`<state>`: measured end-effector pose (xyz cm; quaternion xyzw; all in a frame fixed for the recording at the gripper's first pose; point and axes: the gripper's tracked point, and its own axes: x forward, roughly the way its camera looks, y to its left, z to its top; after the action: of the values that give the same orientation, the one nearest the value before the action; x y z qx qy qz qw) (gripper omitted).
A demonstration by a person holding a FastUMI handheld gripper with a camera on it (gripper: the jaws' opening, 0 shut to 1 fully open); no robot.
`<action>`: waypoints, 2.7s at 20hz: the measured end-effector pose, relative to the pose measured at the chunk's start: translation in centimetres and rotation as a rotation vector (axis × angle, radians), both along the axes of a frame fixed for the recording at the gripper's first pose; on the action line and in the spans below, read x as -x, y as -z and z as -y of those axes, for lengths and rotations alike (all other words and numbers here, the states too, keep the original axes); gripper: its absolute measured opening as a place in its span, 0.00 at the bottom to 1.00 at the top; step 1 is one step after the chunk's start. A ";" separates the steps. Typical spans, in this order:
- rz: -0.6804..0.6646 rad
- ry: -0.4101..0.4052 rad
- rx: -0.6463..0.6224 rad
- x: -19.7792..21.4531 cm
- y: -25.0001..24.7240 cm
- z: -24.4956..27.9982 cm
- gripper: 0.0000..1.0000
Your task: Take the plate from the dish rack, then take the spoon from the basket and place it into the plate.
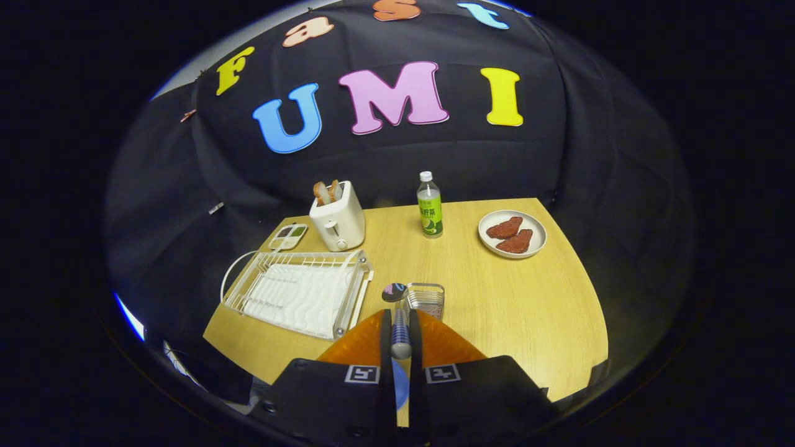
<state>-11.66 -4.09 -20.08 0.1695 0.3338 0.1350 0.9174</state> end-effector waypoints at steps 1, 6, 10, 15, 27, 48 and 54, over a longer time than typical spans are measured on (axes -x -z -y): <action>-0.007 -0.027 -0.003 1.2 -0.1 -0.5 0.12; -0.094 -0.169 0.018 7.4 3.4 -4.9 0.12; -0.155 -0.214 0.048 10.0 7.5 -7.5 0.12; -0.169 -0.237 0.063 10.6 10.4 -9.8 0.12; -0.236 -0.299 0.078 12.2 14.1 -12.2 0.12; -0.194 -0.247 0.190 11.0 13.8 -10.3 1.00; -0.042 -0.186 0.185 6.9 7.7 -9.3 0.99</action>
<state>-18.52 5.20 -27.79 0.0555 0.3781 0.1845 0.9055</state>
